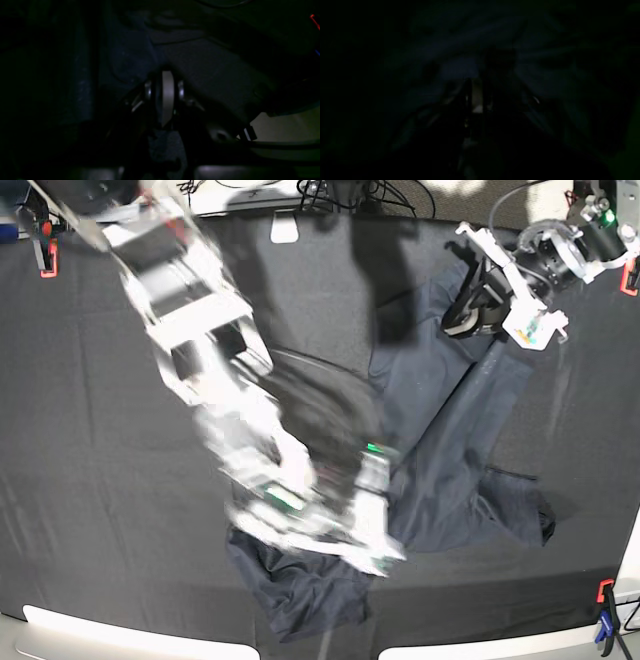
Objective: Layout the t-shirt on the table in an organized manner, then fold the t-shirt properly
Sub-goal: 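Hold the shirt with the left gripper while the right gripper regrasps and lifts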
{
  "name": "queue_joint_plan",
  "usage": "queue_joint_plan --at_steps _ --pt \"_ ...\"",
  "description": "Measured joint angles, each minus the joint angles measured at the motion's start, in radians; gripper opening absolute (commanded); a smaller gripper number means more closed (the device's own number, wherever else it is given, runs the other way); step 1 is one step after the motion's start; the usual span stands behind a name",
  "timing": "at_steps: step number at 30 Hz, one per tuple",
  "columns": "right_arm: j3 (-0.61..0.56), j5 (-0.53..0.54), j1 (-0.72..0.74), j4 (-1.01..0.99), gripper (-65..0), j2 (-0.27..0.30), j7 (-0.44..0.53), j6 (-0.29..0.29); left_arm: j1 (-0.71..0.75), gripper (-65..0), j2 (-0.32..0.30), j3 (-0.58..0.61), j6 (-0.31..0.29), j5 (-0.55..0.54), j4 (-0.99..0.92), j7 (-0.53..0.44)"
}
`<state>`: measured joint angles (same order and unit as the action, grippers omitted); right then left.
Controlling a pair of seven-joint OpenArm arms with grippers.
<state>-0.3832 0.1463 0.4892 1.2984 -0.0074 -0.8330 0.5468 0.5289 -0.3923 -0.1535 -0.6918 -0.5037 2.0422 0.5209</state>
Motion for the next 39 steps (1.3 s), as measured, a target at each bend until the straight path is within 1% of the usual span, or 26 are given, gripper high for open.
queue_joint_plan --at_steps 1,2,3,5,6,7,8,9,10,11,13,14,16,17,19,21,22,23,24,26,27,30,34,36,39 --pt "0.002 0.018 -0.018 0.032 -65.0 0.021 -0.001 0.002 0.0 -60.8 0.0 0.0 0.0 0.0 0.0 -0.008" --pt "0.005 0.029 -0.029 0.05 -65.0 0.026 -0.005 0.002 0.0 -60.8 -0.001 0.0 0.0 -0.001 0.0 -0.025" --pt "0.006 0.048 -0.032 0.052 -62.4 0.024 -0.006 0.002 0.0 -60.8 0.001 0.0 0.0 -0.001 0.0 -0.029" --pt "0.005 0.088 -0.032 0.049 -46.7 -0.006 -0.004 0.002 0.0 -60.8 0.002 0.001 -0.001 -0.002 0.0 -0.05" --pt "0.003 0.1 -0.032 0.045 -39.8 -0.031 0.002 0.002 0.0 -60.8 0.0 0.001 0.0 -0.003 0.0 -0.05" --pt "0.003 0.115 -0.03 0.039 -34.5 -0.058 0.006 0.003 0.0 -60.8 -0.002 0.001 0.0 -0.003 0.0 -0.05" --pt "0.001 0.116 -0.029 0.028 -31.9 -0.087 0.017 0.003 0.0 -60.8 -0.002 0.001 0.0 0.0 0.0 -0.05" --pt "-0.001 0.12 -0.029 0.01 -31.6 -0.116 0.029 0.003 0.0 -60.8 -0.001 0.0 0.0 0.0 0.0 -0.05" --pt "-0.001 0.119 -0.029 -0.014 -31.6 -0.143 0.032 0.004 0.0 -60.8 -0.001 0.001 0.0 0.0 0.0 -0.05" --pt "-0.003 0.117 -0.026 -0.041 -31.6 -0.154 0.038 0.008 0.0 -60.8 0.001 0.001 -0.001 -0.001 0.0 -0.05" --pt "-0.051 0.116 -0.021 -0.105 -31.6 -0.147 0.084 0.002 0.0 -60.8 0.0 0.001 0.0 0.0 0.0 -0.05" --pt "-0.075 0.085 -0.021 -0.137 -31.6 -0.139 0.099 -0.012 0.0 -60.8 -0.002 0.001 0.0 0.0 0.0 -0.05" --pt "-0.12 -0.011 -0.022 -0.212 -31.6 -0.138 0.15 -0.09 0.0 -60.8 0.0 0.0 0.0 -0.001 0.0 -0.048" --pt "-0.135 -0.02 -0.023 -0.248 -31.6 -0.137 0.178 -0.105 0.003 -60.8 0.002 0.0 -0.001 -0.001 0.0 -0.045" --pt "-0.165 -0.023 -0.024 -0.317 -31.7 -0.137 0.267 -0.121 0.004 -60.8 0.004 0.002 0.0 0.0 0.0 -0.046" --pt "-0.194 -0.023 -0.024 -0.365 -33.2 -0.137 0.34 -0.121 0.003 -60.8 0.003 0.002 0.0 0.0 0.0 -0.046" --pt "-0.206 -0.025 -0.024 -0.378 -36.5 -0.137 0.356 -0.122 0.002 -60.8 0.002 0.002 0.0 0.0 0.0 -0.047" --pt "-0.217 -0.025 -0.024 -0.382 -41.4 -0.137 0.358 -0.121 0.003 -60.8 0.002 0.002 0.0 0.0 0.0 -0.047" --pt "-0.225 -0.033 -0.024 -0.382 -47.7 -0.137 0.358 -0.121 0.003 -60.8 0.002 0.002 0.0 0.0 0.0 -0.046" --pt "-0.23 -0.076 -0.023 -0.382 -63.0 -0.137 0.362 -0.121 0.003 -60.8 0.002 0.002 -0.001 0.0 0.0 -0.045" --pt "-0.23 -0.106 -0.023 -0.382 -65.0 -0.139 0.361 -0.117 0.003 -60.8 0.002 0.002 -0.001 0.0 0.0 -0.046" --pt "-0.23 -0.2 -0.024 -0.367 -65.0 -0.141 0.353 -0.117 0.003 -60.8 0.002 0.002 0.0 0.0 0.0 -0.046" --pt "-0.23 -0.271 -0.033 -0.249 -65.0 -0.139 0.19 -0.152 0.003 -60.8 0.002 0.002 0.0 0.005 0.0 -0.046" --pt "-0.23 -0.284 -0.045 -0.156 -65.0 -0.136 0.117 -0.156 0.003 -60.8 0.002 0.002 0.0 0.034 0.0 -0.046" --pt "-0.23 -0.277 -0.101 0.034 -65.0 -0.127 0.06 -0.155 0.004 -60.8 0.003 0.001 -0.001 0.087 0.0 -0.045"
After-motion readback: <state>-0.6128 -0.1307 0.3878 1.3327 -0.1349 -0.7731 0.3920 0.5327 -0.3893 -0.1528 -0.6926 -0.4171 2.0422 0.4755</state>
